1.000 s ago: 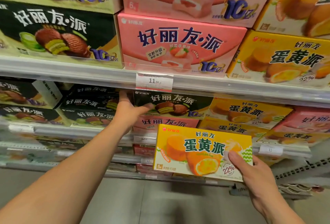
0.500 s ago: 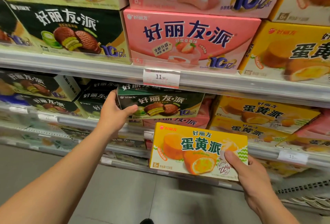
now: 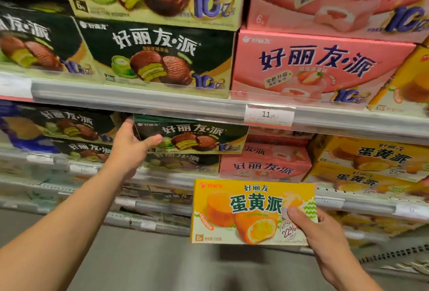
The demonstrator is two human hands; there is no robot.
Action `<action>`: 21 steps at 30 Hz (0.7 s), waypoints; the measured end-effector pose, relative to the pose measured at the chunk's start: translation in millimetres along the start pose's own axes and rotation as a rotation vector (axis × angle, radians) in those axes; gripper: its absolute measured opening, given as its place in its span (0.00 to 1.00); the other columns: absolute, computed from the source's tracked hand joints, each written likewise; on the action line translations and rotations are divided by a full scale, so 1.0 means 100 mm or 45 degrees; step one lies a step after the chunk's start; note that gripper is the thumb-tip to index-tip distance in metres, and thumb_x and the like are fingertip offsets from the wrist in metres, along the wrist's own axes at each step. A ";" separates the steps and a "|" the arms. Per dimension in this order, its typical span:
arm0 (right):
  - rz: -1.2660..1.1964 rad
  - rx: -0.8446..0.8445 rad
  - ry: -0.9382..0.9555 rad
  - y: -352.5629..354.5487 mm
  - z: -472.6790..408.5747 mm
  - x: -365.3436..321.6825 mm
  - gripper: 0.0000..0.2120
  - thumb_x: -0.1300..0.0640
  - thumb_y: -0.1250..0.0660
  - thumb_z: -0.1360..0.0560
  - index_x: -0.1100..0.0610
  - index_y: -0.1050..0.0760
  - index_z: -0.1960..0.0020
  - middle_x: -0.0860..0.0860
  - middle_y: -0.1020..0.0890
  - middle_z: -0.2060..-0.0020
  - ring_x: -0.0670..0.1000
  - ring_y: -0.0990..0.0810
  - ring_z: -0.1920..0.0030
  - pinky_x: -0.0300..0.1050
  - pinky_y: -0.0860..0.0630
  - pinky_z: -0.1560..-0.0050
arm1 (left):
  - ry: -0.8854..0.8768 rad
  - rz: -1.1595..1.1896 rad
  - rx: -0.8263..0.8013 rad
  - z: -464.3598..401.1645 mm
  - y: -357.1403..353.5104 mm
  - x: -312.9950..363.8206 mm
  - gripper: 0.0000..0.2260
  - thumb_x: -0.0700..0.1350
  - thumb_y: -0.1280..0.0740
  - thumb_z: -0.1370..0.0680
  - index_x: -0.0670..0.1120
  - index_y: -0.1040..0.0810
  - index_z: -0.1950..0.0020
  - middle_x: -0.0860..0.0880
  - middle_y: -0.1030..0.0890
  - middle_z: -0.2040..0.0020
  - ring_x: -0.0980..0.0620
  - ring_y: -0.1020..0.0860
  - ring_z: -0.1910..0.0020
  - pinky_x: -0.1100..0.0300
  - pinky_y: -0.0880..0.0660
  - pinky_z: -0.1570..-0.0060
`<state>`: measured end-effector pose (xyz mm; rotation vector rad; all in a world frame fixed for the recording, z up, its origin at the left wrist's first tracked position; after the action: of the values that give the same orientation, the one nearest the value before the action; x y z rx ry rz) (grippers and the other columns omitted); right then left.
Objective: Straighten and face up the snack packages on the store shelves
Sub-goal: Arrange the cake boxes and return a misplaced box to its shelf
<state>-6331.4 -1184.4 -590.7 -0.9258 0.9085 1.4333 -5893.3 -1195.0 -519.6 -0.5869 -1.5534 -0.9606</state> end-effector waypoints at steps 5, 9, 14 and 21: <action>-0.088 0.121 0.006 -0.50 0.27 0.04 0.25 0.49 0.23 0.40 0.58 0.19 0.46 0.57 0.14 0.54 0.58 0.14 0.54 0.55 0.22 0.46 | -0.034 -0.076 -0.124 -0.27 0.07 -0.17 0.27 0.39 0.25 0.27 0.49 0.31 0.32 0.59 0.21 0.50 0.59 0.22 0.49 0.68 0.26 0.49; -0.136 0.159 -0.002 -0.70 0.49 0.07 0.27 0.49 0.22 0.41 0.59 0.19 0.46 0.59 0.14 0.54 0.61 0.14 0.54 0.56 0.21 0.48 | -0.067 -0.233 -0.142 -0.28 0.07 -0.19 0.33 0.42 0.26 0.26 0.46 0.39 0.25 0.44 0.25 0.36 0.44 0.27 0.36 0.54 0.30 0.37; -0.130 0.203 0.037 -0.71 0.66 0.05 0.24 0.50 0.22 0.41 0.60 0.18 0.48 0.59 0.14 0.55 0.60 0.14 0.56 0.52 0.21 0.52 | -0.608 -0.895 -0.016 -0.09 0.07 0.17 0.33 0.47 0.24 0.28 0.37 0.35 0.30 0.32 0.29 0.39 0.33 0.30 0.40 0.41 0.31 0.39; -0.140 0.215 0.039 -0.72 0.74 0.09 0.24 0.52 0.23 0.40 0.61 0.19 0.47 0.61 0.14 0.55 0.62 0.14 0.56 0.54 0.21 0.50 | -1.042 -1.510 -0.166 0.20 -0.51 0.53 0.33 0.58 0.26 0.30 0.47 0.30 0.29 0.42 0.21 0.39 0.38 0.24 0.39 0.39 0.35 0.34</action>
<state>-6262.7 -1108.6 -572.0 -0.8593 0.9706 1.2325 -5956.6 -1213.1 -481.7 -0.0516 -2.6817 -1.8394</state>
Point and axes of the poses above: each hand's wrist, its own z-axis away from the middle knuckle, its own y-axis out of the back of the hand, x = y × z, the point moved 6 cm from there along -z, towards the middle knuckle
